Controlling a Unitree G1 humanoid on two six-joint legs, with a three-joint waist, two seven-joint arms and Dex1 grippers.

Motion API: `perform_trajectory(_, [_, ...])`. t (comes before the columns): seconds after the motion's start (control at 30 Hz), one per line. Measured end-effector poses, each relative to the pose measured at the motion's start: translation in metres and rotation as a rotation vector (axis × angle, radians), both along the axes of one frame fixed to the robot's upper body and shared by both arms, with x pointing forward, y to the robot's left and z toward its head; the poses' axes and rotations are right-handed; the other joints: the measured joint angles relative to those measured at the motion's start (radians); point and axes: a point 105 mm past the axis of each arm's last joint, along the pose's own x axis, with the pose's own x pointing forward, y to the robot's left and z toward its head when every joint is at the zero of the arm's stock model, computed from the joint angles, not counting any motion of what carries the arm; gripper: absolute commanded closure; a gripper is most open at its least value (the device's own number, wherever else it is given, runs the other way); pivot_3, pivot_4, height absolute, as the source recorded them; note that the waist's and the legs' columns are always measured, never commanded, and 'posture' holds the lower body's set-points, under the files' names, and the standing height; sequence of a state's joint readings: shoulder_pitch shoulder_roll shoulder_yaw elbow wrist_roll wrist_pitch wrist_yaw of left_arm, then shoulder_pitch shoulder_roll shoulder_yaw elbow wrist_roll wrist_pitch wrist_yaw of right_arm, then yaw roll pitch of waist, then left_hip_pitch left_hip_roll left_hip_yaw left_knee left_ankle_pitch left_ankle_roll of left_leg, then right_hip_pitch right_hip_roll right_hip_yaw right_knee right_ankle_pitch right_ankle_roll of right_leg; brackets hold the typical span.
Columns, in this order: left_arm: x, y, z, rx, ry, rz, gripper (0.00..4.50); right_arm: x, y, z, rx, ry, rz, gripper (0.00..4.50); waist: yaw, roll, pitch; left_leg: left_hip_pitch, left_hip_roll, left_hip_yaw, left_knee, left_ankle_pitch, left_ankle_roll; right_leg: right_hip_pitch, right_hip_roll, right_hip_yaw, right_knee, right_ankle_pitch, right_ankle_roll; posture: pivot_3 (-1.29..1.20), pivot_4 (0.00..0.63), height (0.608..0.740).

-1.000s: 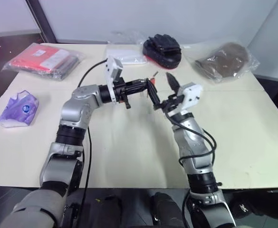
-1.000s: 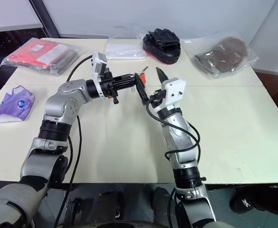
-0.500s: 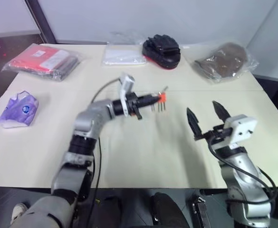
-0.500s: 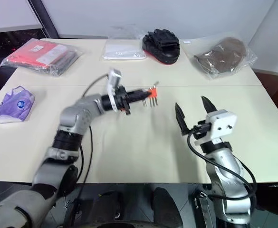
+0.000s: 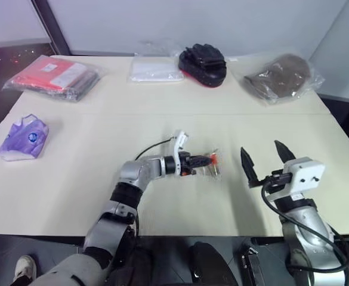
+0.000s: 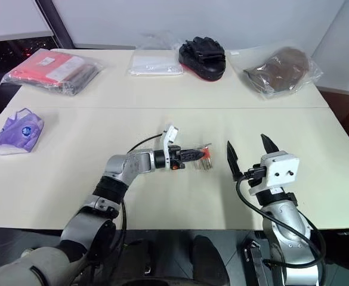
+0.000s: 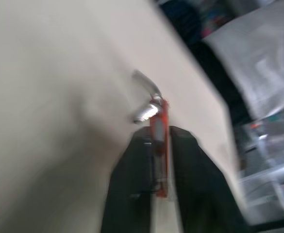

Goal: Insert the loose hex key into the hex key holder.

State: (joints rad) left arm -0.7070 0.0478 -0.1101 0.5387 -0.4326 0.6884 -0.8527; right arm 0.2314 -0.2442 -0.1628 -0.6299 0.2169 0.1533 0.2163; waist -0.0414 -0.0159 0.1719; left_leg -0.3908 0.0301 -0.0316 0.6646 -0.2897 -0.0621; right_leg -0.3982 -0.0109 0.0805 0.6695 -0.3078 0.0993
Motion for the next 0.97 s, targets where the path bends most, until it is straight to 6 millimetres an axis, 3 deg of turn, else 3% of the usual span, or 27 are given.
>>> perform_trajectory(0.13, [0.002,0.008,0.006,0.027,-0.119,-0.034,0.3,0.0,0.003,0.002,-0.003,-0.012,0.011,0.0,0.0,0.0,0.0,0.002,0.0,0.0,0.0,0.0,0.0,0.002,0.0,0.0,-0.001,0.0,0.0,0.0,0.15,0.74])
perform_trajectory(0.17, [0.005,0.013,0.009,0.035,-0.152,-0.028,0.02,0.0,0.004,0.001,-0.004,-0.01,0.014,0.0,-0.001,0.0,0.0,0.002,0.0,0.0,0.0,0.0,0.0,0.002,0.0,0.0,-0.001,0.0,0.0,0.0,0.15,0.74])
perform_trajectory(0.37, [0.027,0.048,0.028,0.17,-0.523,0.067,0.02,0.001,0.004,-0.001,-0.038,0.004,0.044,0.0,0.006,0.0,0.0,0.0,0.0,0.0,0.0,0.0,0.0,0.002,0.0,0.0,-0.003,0.0,0.0,0.0,0.15,0.74])
perform_trajectory(0.53, [0.042,0.065,0.071,0.2,-0.847,0.138,0.02,0.002,0.003,-0.007,-0.183,0.105,0.165,0.0,0.032,0.0,0.0,0.0,-0.001,0.001,0.001,0.0,0.0,0.003,-0.001,0.0,-0.004,0.0,0.0,0.0,0.15,0.74])
perform_trajectory(0.67, [0.033,0.081,0.081,0.204,-0.834,0.033,0.02,-0.004,-0.012,-0.009,-0.341,0.239,0.274,0.0,0.026,0.001,0.0,0.0,0.0,0.001,0.0,0.0,0.001,0.003,-0.001,0.0,-0.005,0.0,0.0,0.0,0.15,0.74])
perform_trajectory(0.87, [-0.013,0.097,0.064,0.169,-0.668,-0.175,0.02,-0.016,-0.031,-0.008,-0.528,0.428,0.401,0.0,0.025,0.002,0.0,0.001,0.001,0.0,0.0,-0.001,0.001,0.003,0.001,-0.001,-0.004,0.0,0.0,0.0,0.15,0.74])
perform_trajectory(0.97, [-0.029,0.102,0.068,0.171,-0.618,-0.207,0.02,-0.022,-0.034,-0.003,-0.568,0.479,0.44,0.0,0.027,0.001,0.001,0.001,0.001,-0.001,0.001,-0.001,0.001,0.005,0.0,-0.001,-0.004,0.0,0.0,0.0,0.15,0.74])
